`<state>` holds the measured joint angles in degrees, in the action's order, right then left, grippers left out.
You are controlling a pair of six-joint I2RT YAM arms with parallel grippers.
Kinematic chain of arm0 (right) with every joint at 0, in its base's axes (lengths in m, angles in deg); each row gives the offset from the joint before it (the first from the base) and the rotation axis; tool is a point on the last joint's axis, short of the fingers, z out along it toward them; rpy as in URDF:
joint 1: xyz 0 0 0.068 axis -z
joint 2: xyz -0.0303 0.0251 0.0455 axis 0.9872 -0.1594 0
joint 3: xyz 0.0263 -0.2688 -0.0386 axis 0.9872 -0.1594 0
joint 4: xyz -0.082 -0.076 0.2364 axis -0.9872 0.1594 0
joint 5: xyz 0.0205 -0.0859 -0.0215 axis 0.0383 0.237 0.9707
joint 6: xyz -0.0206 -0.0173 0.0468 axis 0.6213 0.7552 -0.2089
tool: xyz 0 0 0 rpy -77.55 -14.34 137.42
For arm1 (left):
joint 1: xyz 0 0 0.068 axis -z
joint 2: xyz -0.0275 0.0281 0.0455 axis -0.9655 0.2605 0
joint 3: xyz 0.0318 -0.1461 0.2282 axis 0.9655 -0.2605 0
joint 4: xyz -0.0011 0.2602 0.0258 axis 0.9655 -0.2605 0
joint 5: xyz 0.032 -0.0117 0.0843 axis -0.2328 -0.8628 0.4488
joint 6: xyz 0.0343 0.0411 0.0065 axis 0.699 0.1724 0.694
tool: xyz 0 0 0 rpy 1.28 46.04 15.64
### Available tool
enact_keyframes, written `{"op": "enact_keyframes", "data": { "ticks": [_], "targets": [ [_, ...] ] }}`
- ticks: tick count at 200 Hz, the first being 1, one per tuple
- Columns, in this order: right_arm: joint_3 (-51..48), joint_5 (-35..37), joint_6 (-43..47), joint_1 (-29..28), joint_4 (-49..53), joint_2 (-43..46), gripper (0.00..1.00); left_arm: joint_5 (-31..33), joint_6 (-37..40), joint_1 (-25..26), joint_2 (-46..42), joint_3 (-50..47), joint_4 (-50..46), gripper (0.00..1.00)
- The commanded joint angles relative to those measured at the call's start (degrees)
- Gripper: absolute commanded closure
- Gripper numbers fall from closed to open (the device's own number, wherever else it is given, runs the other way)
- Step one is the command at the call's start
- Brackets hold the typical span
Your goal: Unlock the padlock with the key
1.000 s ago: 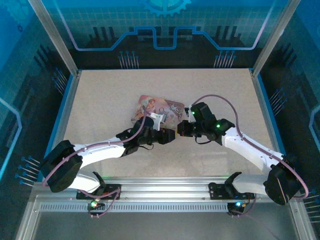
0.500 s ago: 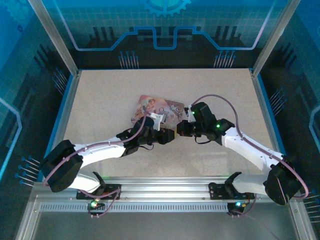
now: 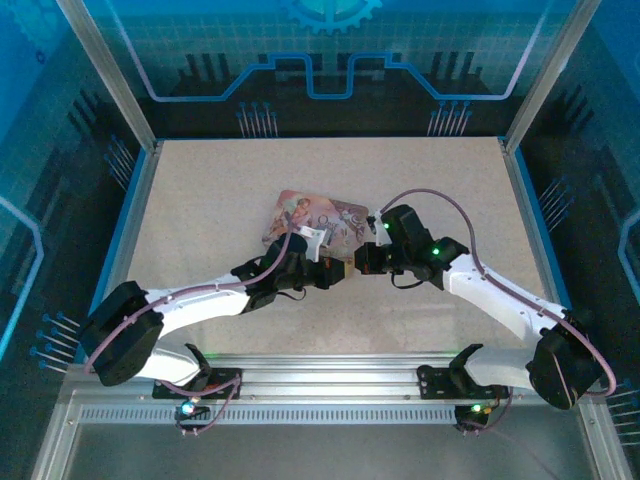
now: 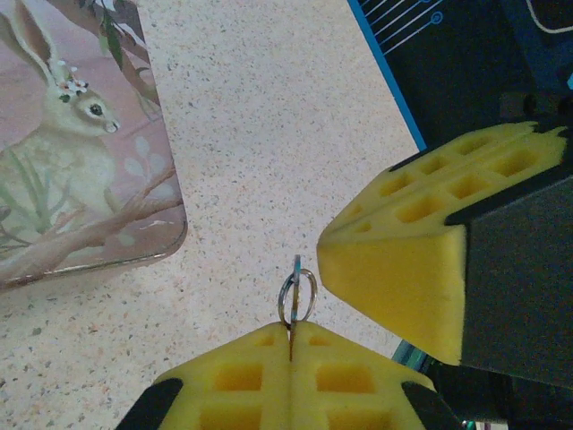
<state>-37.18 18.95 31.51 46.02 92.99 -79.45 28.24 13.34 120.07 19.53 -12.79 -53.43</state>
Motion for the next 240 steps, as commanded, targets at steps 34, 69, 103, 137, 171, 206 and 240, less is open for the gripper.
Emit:
{"op": "enact_keyframes", "data": {
  "ticks": [34, 69, 103, 137, 171, 206, 240],
  "targets": [
    [-1.43, -0.5, 9.1, 1.58, 0.35, 2.97, 1.0, -3.48, 3.81, -1.04, -2.96, 1.65, -5.63, 1.0],
    [-5.14, -8.28, 10.91, 4.23, -4.81, 5.54, 0.83, -4.22, 4.91, -1.29, -3.34, 1.72, -5.84, 1.0],
    [-7.67, -22.83, 18.89, 9.63, -7.14, 8.95, 0.64, -10.05, 9.43, -2.37, -5.09, 2.72, -7.38, 1.0],
    [-8.65, -34.93, 25.73, 15.99, -5.6, 11.09, 0.51, -13.86, 17.78, -2.62, -7.05, 5.17, -14.57, 1.0],
    [-7.1, -41.85, 31.75, 15.74, -2.64, 8.56, 0.5, -17.66, 24.23, -2.67, -7.79, 7.98, -20.53, 1.0],
    [-5.58, -44.88, 35.53, 14.48, -0.97, 4.92, 0.51, -19.71, 27.67, -3.17, -8.55, 8.99, -22.87, 1.0],
    [-5.36, -44.82, 35.29, 12.72, -2.59, 3.05, 0.54, -21.07, 27.79, -3.44, -8.34, 9.06, -22.72, 1.0]
  ]
}}
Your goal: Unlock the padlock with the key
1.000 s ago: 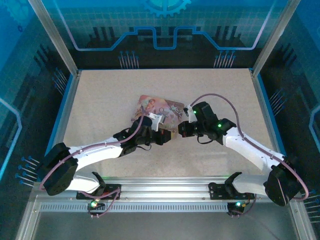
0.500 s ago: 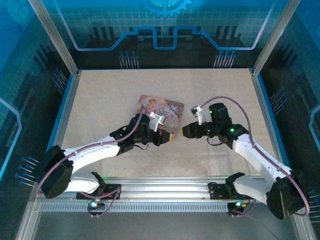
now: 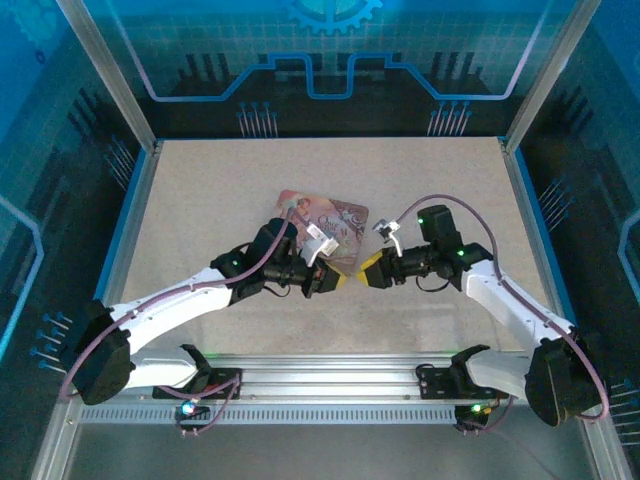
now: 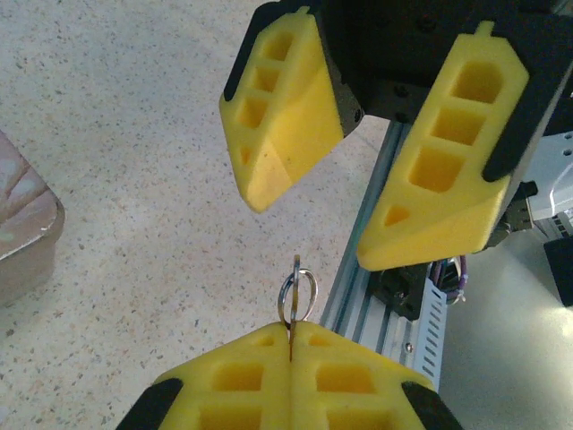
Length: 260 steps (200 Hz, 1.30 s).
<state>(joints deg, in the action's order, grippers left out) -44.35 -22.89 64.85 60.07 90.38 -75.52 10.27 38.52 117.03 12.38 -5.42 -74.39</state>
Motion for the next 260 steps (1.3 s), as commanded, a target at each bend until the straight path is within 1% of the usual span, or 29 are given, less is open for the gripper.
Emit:
{"op": "enact_keyframes", "data": {
  "ticks": [1, 42, 82, 105, 131, 139, 150, 157, 169, 178, 184, 198, 208, 216, 230, 260],
  "targets": [
    [1.8, -3.01, 1.86, -1.41, -0.05, -0.95, 0.53, -3.16, 2.62, -0.39, -1.18, 1.69, -1.76, 1.0],
    [2.61, -2.43, 0.98, -3.6, -1.33, -2.64, 0.58, -3.66, 2.72, -0.47, -0.81, 1.88, -2.01, 1.0],
    [3.31, -2.56, 0.28, -4.63, -2.15, -3.76, 0.69, -4.22, 2.73, -0.42, -0.33, 1.95, -1.76, 1.0],
    [3.32, -2.53, 0.21, -4.9, -2.14, -4.07, 0.79, -4.39, 2.63, -0.49, -0.04, 2.02, -1.6, 1.0],
    [3.18, -2.52, 0.07, -5.0, -2.14, -3.75, 0.96, -4.19, 2.54, -0.52, -0.01, 2.11, -1.59, 1.0],
    [2.99, -2.16, 0.01, -5.0, -2.18, -3.36, 1.0, -4.02, 2.33, -0.61, -0.1, 1.91, -1.43, 1.0],
    [2.51, -1.55, -0.62, -5.0, -2.77, -2.73, 1.0, -3.75, 1.53, -1.07, -0.48, 1.72, -1.0, 0.94],
    [2.02, -1.05, -1.43, -4.91, -3.58, -2.14, 1.0, -3.66, 0.73, -1.53, -0.91, 1.31, -0.46, 0.87],
    [0.94, 0.07, -3.47, -4.67, -5.56, -0.98, 1.0, -2.99, -1.3, -2.67, -2.12, 0.23, 1.27, 0.74],
    [0.05, 1.32, -5.77, -4.43, -7.51, -0.04, 1.0, -2.98, -3.2, -3.7, -3.23, -0.76, 3.06, 0.61],
    [-0.5, 2.3, -7.55, -4.3, -8.88, 0.7, 1.0, -2.7, -4.95, -4.4, -4.26, -1.88, 4.61, 0.52],
    [-2.05, 4.59, -12.48, -4.2, -13.31, 2.51, 1.0, -2.45, -9.99, -6.32, -6.68, -4.57, 9.39, 0.46],
    [-3.3, 6.36, -16.58, -4.15, -16.89, 3.95, 1.0, -0.98, -14.72, -7.67, -8.71, -6.74, 13.14, 0.35],
    [-4.44, 7.52, -19.87, -4.29, -20.2, 4.97, 1.0, 0.79, -18.97, -8.56, -10.27, -8.79, 16.49, 0.29],
    [-6.39, 11.07, -25.95, -4.5, -25.63, 6.54, 1.0, 4.22, -26.82, -9.57, -12.71, -12.55, 22.94, 0.23],
    [-9.85, 18.87, -36.94, -6.37, -35.23, 8.09, 1.0, 8.3, -41.41, -9.7, -14.0, -18.65, 37.28, 0.23]
  ]
}}
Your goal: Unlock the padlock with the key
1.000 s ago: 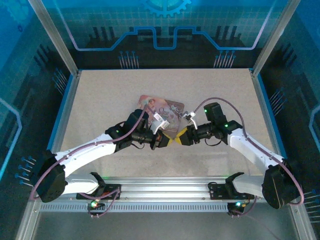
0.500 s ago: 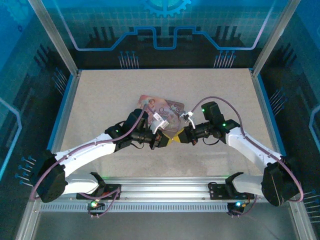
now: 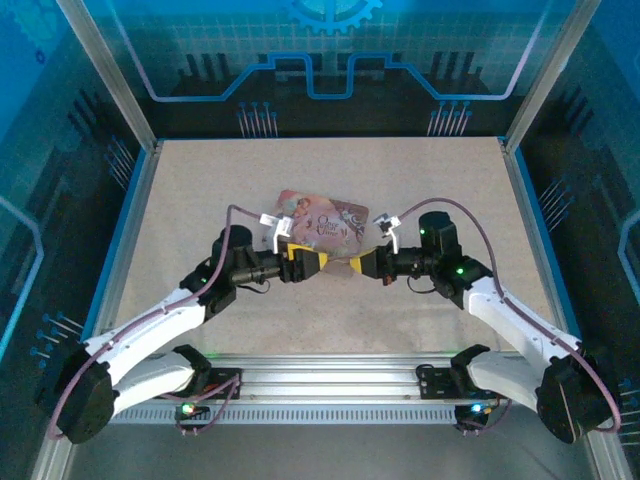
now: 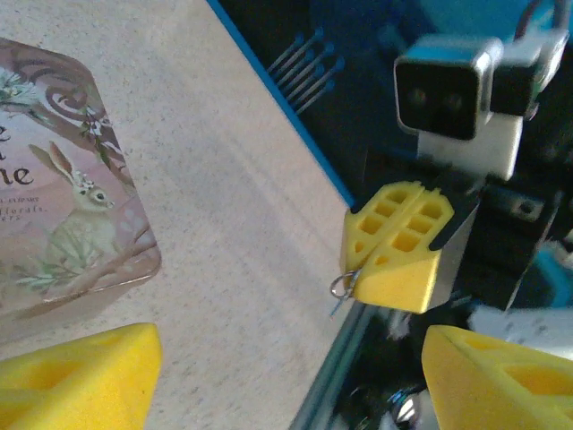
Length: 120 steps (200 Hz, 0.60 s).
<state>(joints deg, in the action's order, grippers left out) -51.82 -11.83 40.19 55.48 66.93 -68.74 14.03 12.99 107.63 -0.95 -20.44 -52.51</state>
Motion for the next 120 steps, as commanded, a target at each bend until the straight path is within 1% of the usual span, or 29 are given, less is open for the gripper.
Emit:
{"op": "enact_keyframes", "data": {
  "ticks": [1, 28, 63, 77, 101, 120],
  "targets": [
    [-2.45, 8.07, -12.75, -1.89, -11.98, 1.34, 1.0, 4.62, -16.23, -0.3, -0.67, -3.75, 15.79, 0.23],
    [-4.26, 15.1, -20.2, -5.48, -19.37, 1.37, 1.0, 7.15, -24.85, 0.43, 1.68, -6.27, 25.08, 0.25],
    [-3.97, 21.32, -24.27, -9.36, -20.77, 0.84, 1.0, 11.97, -30.22, 4.12, 5.8, -7.27, 32.61, 0.27],
    [-4.36, 23.13, -25.96, -10.17, -21.93, 0.75, 1.0, 13.76, -32.01, 5.32, 7.5, -7.8, 36.12, 0.29],
    [-4.39, 23.94, -28.05, -11.09, -23.7, -0.16, 1.0, 15.03, -32.94, 6.61, 9.49, -7.63, 38.39, 0.31],
    [-3.6, 23.91, -28.18, -11.93, -23.43, -1.13, 1.0, 15.27, -33.08, 7.29, 10.57, -7.12, 39.36, 0.38]
  ]
}}
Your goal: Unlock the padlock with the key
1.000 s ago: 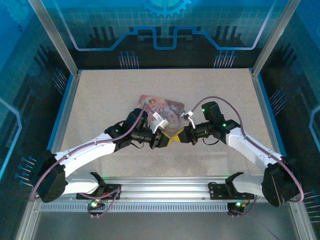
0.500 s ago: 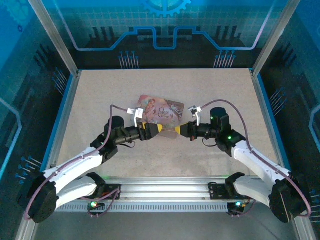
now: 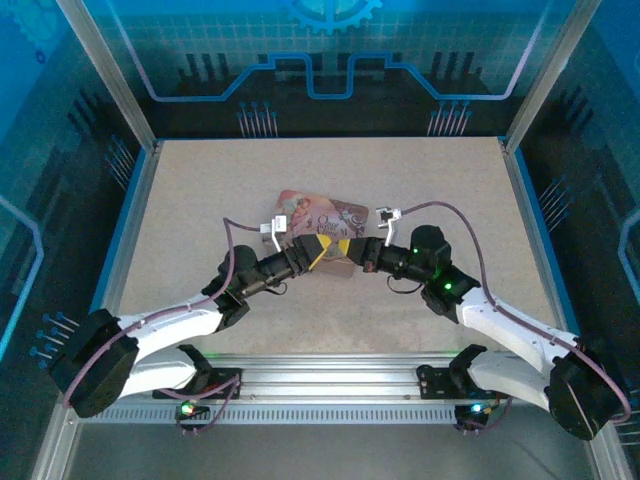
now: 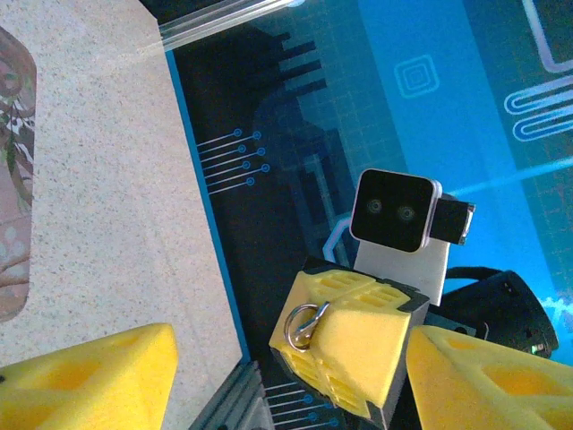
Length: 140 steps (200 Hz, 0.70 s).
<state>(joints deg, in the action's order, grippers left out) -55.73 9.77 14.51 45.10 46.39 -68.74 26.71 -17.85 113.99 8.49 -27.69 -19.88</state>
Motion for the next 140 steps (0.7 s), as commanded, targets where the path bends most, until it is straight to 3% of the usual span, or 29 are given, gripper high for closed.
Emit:
{"op": "enact_keyframes", "data": {
  "ticks": [1, 41, 109, 140],
  "targets": [
    [0.33, 2.34, -2.53, -1.59, -2.92, -1.16, 1.0, 2.59, -2.21, 0.91, 1.18, 0.14, 6.82, 0.38],
    [0.93, 2.56, -3.08, -2.65, -2.55, -2.32, 1.0, 3.37, -3.13, 1.22, 2.97, -0.3, 9.97, 0.58],
    [0.91, 2.8, -3.87, -3.08, -2.06, -2.86, 1.0, 4.25, -3.14, 1.24, 3.52, -0.53, 10.3, 0.78],
    [0.91, 2.82, -4.17, -3.12, -2.16, -3.01, 1.0, 4.43, -3.1, 1.2, 3.69, -0.43, 10.1, 0.95]
  ]
}}
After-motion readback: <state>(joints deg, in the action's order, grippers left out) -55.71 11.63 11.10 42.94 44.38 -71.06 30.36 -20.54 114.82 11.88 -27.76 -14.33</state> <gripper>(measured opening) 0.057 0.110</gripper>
